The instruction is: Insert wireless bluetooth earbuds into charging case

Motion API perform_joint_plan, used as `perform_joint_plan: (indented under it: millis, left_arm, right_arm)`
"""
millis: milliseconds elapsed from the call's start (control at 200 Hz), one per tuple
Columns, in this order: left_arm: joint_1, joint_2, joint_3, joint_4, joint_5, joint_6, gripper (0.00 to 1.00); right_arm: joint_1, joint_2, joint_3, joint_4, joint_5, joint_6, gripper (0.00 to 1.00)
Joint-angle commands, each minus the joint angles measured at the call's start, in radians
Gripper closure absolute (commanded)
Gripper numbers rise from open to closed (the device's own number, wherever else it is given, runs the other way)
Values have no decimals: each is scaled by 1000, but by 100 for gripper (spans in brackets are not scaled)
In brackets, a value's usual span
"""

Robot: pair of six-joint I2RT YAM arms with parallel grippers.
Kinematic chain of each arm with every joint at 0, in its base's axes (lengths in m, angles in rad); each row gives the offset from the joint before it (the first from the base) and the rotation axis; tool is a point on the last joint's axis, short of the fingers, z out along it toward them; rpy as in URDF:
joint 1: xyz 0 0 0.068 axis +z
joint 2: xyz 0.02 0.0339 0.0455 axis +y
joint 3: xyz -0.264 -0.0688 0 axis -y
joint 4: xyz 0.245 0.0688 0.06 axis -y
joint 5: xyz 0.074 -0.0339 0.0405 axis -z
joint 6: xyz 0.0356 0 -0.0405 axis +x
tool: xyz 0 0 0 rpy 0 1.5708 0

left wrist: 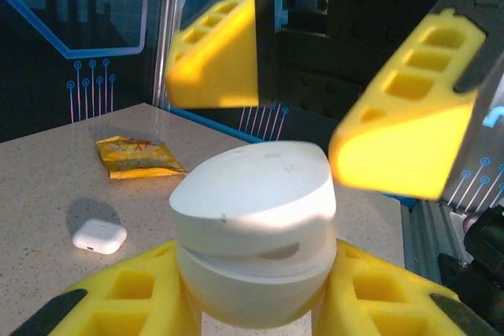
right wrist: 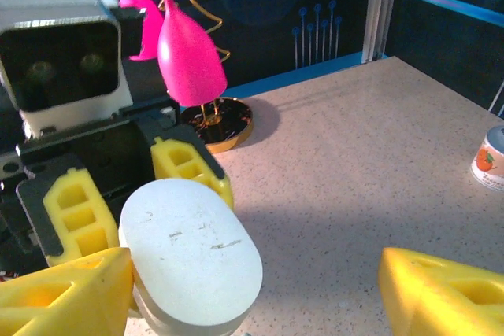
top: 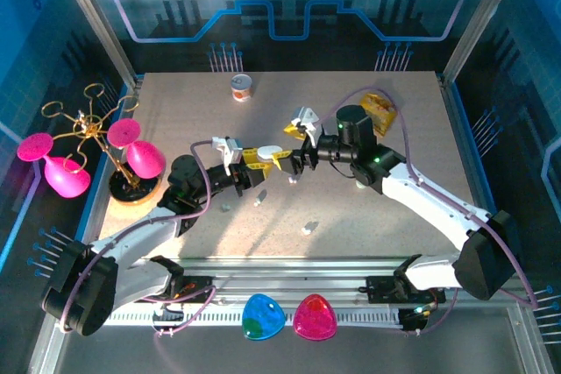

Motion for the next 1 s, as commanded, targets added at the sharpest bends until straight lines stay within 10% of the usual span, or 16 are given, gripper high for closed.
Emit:
perform_joint_plan:
  millis: [0, 670, 996]
  left_arm:
    - [-6, -24, 22, 71, 71, -12, 74]
    - [7, -22, 14, 28, -104, 51, 74]
    - [18, -127, 24, -89, -385, 151, 74]
  right_arm:
    - [-41, 30, 32, 35, 110, 27, 22]
    - [-47, -107, -73, 186, -47, 145, 19]
    - [-86, -54, -138, 34, 366, 354, 21]
